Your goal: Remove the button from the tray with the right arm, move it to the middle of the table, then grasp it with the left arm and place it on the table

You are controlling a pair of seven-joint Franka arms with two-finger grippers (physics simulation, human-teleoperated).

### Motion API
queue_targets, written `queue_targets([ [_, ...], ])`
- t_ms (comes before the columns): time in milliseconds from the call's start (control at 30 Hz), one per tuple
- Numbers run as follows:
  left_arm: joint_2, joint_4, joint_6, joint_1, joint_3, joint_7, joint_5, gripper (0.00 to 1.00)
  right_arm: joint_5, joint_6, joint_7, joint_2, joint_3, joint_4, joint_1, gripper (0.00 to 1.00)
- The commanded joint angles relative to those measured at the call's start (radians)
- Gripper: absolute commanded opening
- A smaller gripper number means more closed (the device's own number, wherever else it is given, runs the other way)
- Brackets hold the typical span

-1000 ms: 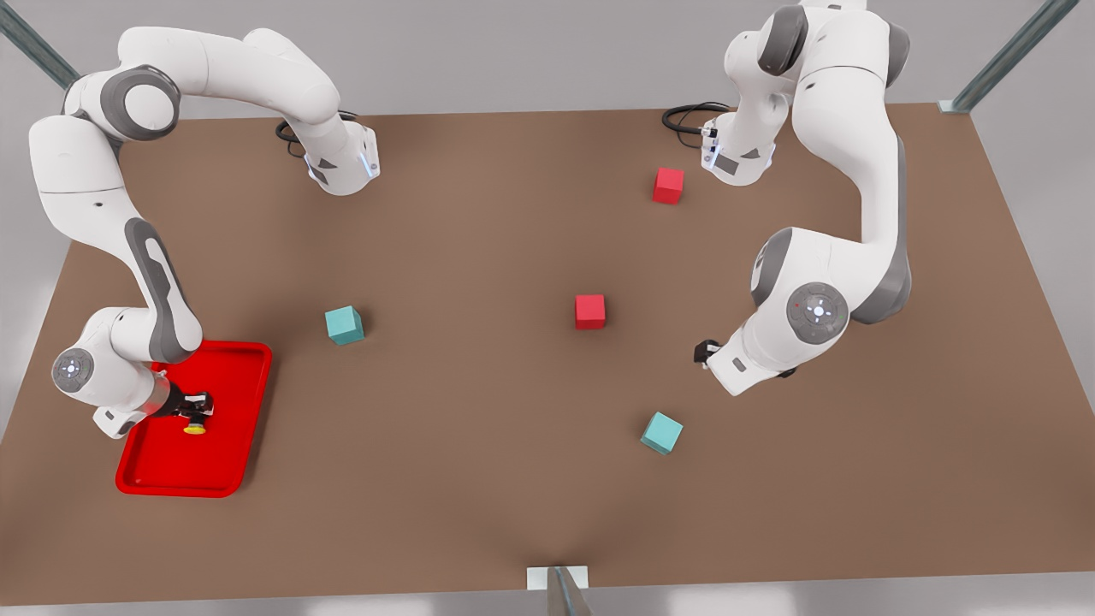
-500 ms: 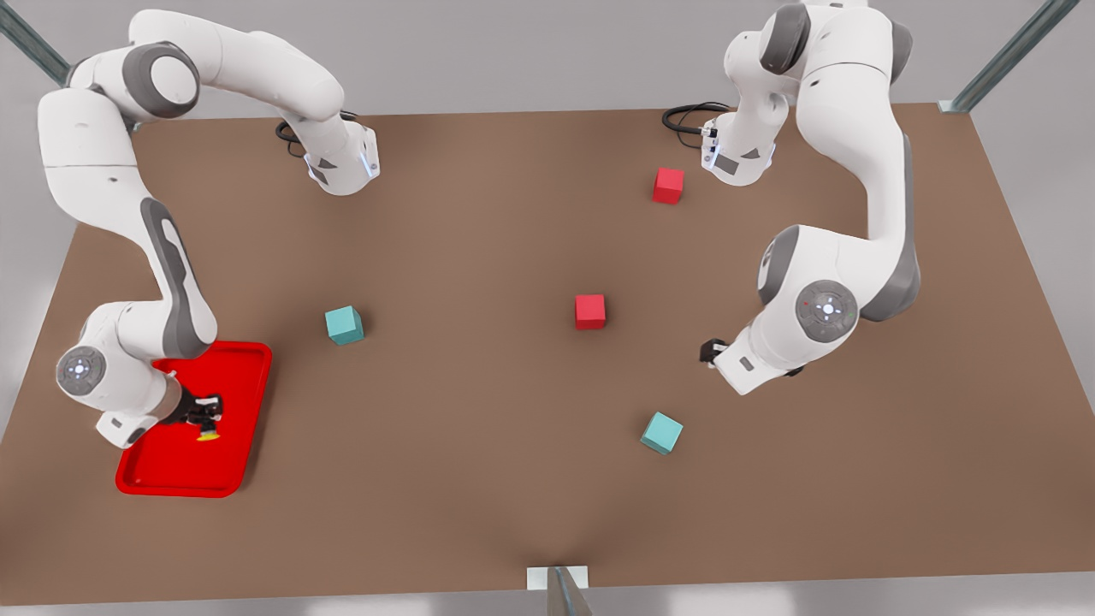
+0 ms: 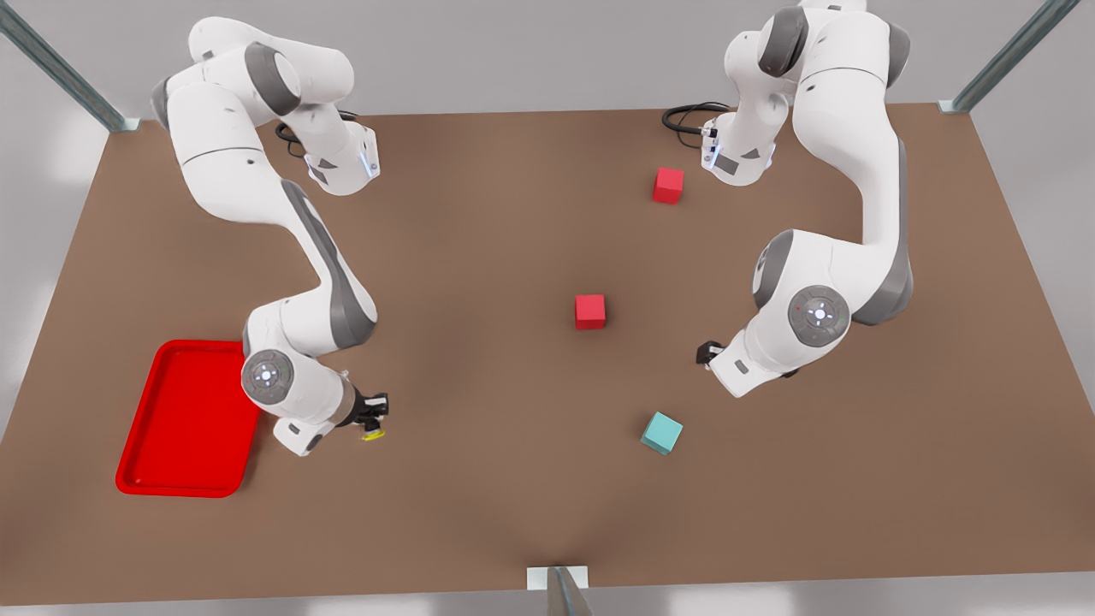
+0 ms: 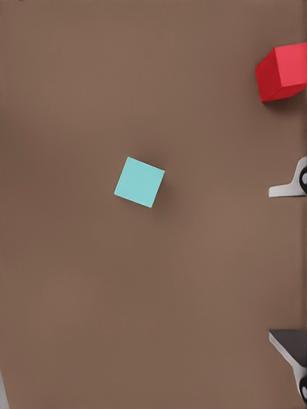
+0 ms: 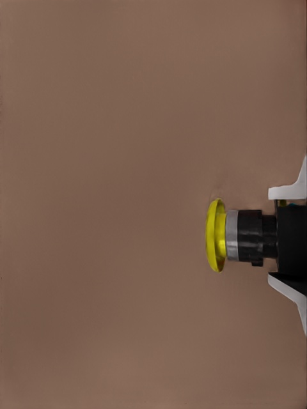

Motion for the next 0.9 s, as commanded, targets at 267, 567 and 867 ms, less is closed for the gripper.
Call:
queue_targets([
  [267,0.013,-0.001,0.008,0.003,0.001,-0.032,0.004,1.0,0.493,-0.082,0.524,0.18,-0.403,0.268,0.555,0.46],
  [567,0.014,0.001,0.005,0.009,0.004,-0.029,0.005,1.0,0.593,0.125,0.582,0.436,-0.406,0.493,0.638,0.48],
  [867,0.014,0.001,0.008,0.001,0.004,-0.035,0.004,1.0,0.594,0.227,0.646,0.494,-0.394,0.529,0.663,1.0],
])
